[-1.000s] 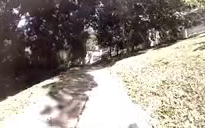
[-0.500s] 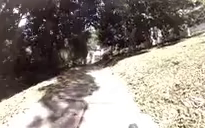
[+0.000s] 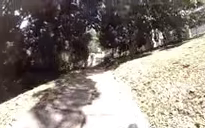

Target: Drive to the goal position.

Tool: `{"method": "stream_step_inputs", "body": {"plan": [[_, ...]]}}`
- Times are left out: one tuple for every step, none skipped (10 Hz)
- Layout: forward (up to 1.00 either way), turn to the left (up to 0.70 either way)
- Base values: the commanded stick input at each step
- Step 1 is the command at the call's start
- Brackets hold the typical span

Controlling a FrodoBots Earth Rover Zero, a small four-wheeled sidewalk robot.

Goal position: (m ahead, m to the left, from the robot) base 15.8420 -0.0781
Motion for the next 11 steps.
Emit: {"method": "stream_step_inputs", "body": {"plan": [[0.50,0.00],[0.50,0.00],[0.50,-0.11],[0.50,-0.49],[0.50,-0.50],[0.50,-0.50],[0.50,-0.50],[0.50,-0.50],[0.50,-0.19],[0.50,0.00],[0.50,0.00]]}}
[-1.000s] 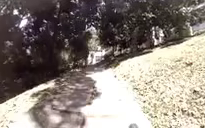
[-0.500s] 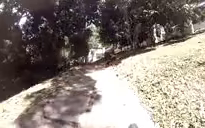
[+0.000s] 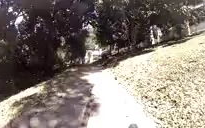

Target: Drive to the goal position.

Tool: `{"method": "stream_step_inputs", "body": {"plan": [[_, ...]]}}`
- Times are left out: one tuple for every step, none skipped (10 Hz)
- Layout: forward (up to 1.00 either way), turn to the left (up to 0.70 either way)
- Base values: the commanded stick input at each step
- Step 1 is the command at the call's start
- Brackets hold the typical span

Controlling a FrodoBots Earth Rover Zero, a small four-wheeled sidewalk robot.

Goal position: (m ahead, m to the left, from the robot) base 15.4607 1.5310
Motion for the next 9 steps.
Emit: {"method": "stream_step_inputs", "body": {"plan": [[0.50,0.00],[0.50,0.00],[0.50,0.00],[0.50,0.00],[0.50,0.00],[0.50,0.00],[0.50,0.00],[0.50,0.00],[0.50,0.00]]}}
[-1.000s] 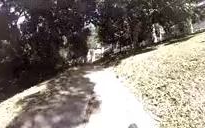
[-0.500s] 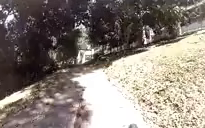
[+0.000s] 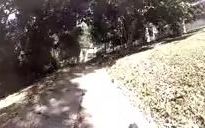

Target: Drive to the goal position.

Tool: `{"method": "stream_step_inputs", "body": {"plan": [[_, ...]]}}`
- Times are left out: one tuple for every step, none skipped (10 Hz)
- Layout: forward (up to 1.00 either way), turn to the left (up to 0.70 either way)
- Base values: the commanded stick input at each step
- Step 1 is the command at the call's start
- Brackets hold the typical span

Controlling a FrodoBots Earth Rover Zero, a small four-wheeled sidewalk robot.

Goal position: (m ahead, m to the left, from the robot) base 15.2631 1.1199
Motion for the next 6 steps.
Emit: {"method": "stream_step_inputs", "body": {"plan": [[0.50,0.00],[0.50,0.00],[0.50,0.00],[0.50,0.00],[0.50,0.00],[0.50,0.00]]}}
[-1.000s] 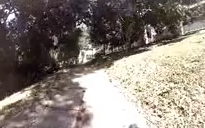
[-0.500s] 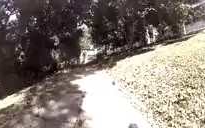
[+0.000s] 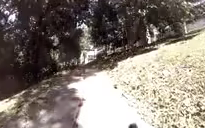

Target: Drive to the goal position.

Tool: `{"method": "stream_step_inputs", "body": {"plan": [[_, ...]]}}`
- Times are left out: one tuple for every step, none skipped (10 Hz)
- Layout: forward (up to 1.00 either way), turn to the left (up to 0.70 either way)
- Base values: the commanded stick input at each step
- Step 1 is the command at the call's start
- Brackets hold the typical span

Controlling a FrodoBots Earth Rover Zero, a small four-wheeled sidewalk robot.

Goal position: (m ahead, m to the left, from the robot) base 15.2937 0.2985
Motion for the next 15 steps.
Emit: {"method": "stream_step_inputs", "body": {"plan": [[0.50,0.00],[0.50,0.00],[0.50,0.00],[0.50,0.00],[0.50,0.00],[0.50,0.00],[0.50,0.00],[0.50,0.00],[0.50,0.00],[0.50,0.00],[0.50,0.00],[0.50,0.00],[0.50,0.00],[0.50,0.00],[0.50,0.00]]}}
